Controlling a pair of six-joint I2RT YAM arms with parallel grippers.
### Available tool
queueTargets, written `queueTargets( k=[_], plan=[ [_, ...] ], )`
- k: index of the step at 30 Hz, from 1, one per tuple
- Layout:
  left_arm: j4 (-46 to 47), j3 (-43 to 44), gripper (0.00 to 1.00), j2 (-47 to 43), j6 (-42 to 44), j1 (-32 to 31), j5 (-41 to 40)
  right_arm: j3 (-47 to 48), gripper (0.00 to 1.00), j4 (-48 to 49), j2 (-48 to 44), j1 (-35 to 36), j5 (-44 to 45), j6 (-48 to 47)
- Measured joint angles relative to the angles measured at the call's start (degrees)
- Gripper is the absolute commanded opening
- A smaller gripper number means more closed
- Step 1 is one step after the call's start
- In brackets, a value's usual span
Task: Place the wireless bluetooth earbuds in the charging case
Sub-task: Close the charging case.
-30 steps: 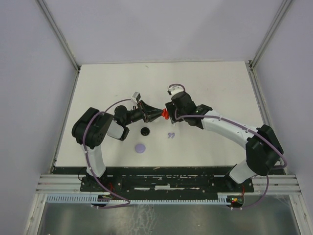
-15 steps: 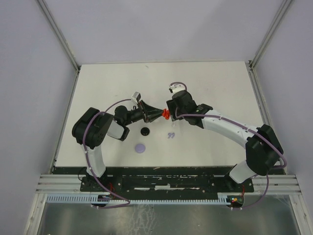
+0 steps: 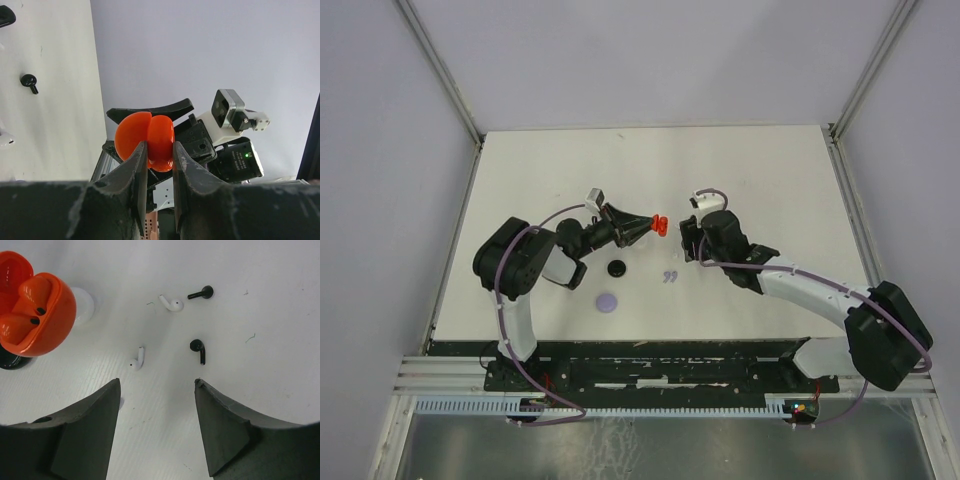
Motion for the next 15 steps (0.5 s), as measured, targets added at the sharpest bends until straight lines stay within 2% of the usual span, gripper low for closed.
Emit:
queueTargets(
  k=[6,15],
  plan=[
    [0.1,0.1,0.03,0.1,-0.3,-0.4,-1.6,-8.2,0.74,12.0,-2.2,1.1,0.3,-0.6],
    [0.3,0.4,0.03,0.2,-2.3,-1.2,-3.1,-9.1,0.75,22.5,-1.5,4.5,1.4,-4.3]
  ],
)
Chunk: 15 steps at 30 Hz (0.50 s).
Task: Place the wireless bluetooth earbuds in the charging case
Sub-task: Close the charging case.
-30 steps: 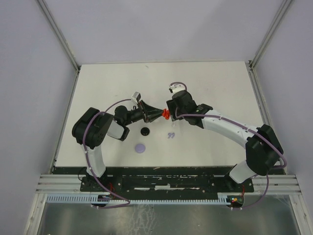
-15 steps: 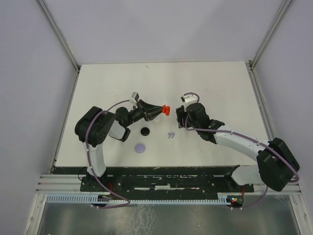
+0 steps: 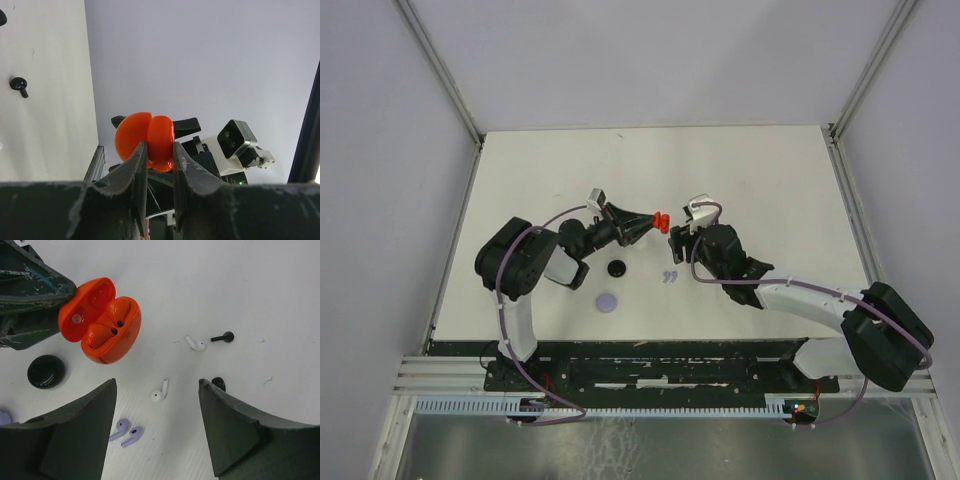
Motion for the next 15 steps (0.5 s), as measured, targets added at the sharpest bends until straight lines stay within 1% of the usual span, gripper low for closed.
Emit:
queueTargets(
  k=[2,7,8,11,13,15],
  plan=[
    [0.3,0.3,0.03,0.4,-0.1,0.0,0.3,0.0,0.75,0.4,0.0,0.1,1.1,-0.1],
    [0.3,2.1,0.03,2.7,-0.2,0.0,2.9,0.0,0.81,-1.9,-1.3,0.1,7.4,0.6],
    [0.3,2.4,0.03,3.1,-0.2,0.0,3.4,-0.1,0.83,-2.8,-2.3,0.1,9.0,0.8],
    [0.3,4.2,0.03,4.5,-0.1,0.0,6.3,-0.1,0.93,-5.3,-5.4,0.1,14.3,1.3],
    [0.2,5.6,0.03,5.0,-0.1,0.0,8.1,-0.1,0.99,-5.9,-6.5,0.0,15.6,1.5],
    [0.3,7.3,0.03,5.4,-0.1,0.0,10.2,-0.1,1.0,-7.3,-7.0,-0.4,17.5,1.6]
  ],
)
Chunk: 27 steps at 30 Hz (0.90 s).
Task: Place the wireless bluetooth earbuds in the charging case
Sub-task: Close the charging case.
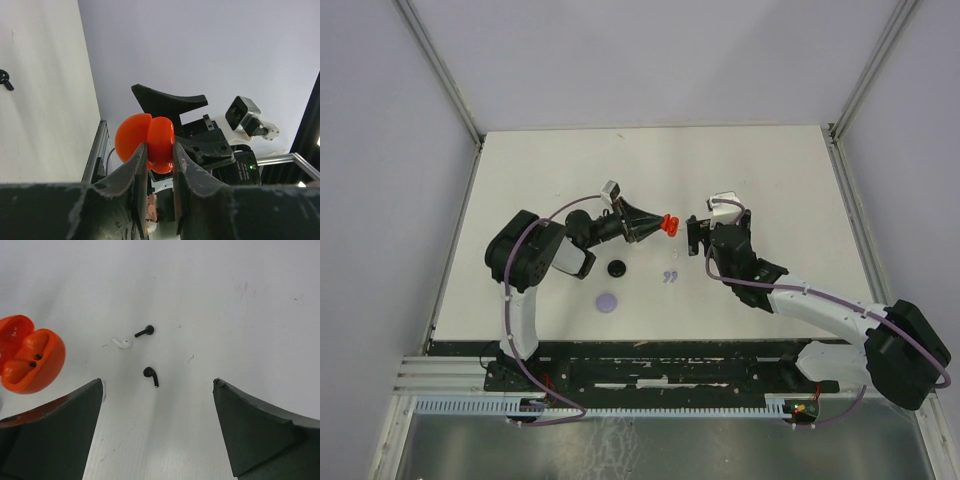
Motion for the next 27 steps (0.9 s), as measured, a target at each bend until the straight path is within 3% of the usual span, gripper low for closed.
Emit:
queueTargets(
  k=[10,19,27],
  plan=[
    [0.0,1.9,0.03,0.1,0.0,0.0,2.4,0.0,1.0,-3.0,-0.1,-1.2,1.8,-0.5],
    [0.0,-3.9,0.03,-1.1,-0.6,-0.3,-6.8,-3.4,1.0,4.3,0.5,-1.2,-6.6,-2.2],
    [0.0,-7.1,0.03,-3.0,-3.1,-2.7,-15.6,-3.3,1.0,9.5,7.6,0.2,-10.9,-3.0]
  ],
)
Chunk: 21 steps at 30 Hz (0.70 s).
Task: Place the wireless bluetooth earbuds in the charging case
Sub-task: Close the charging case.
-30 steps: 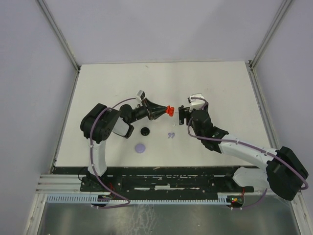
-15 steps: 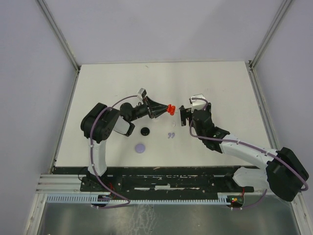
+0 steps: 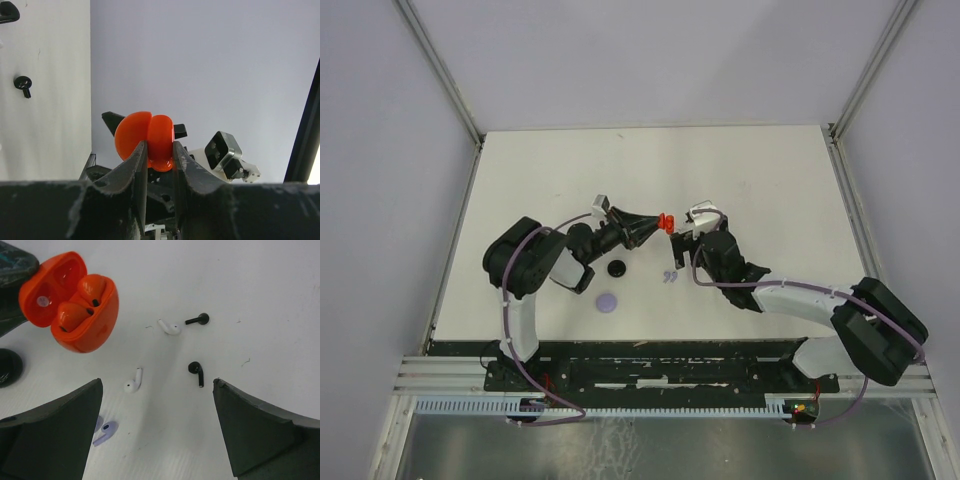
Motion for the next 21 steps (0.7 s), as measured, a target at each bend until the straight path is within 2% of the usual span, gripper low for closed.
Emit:
queueTargets(
  k=[11,21],
  plan=[
    [0.0,-0.4,0.03,0.0,-2.1,-2.5,-4.1,1.4,1.0,7.1,6.2,2.3,-1.0,-1.6],
    [0.0,-1.7,0.03,0.0,-2.2,-3.1,-4.9,1.8,1.0,12.6,8.0,2.4,4.5,-5.2]
  ],
)
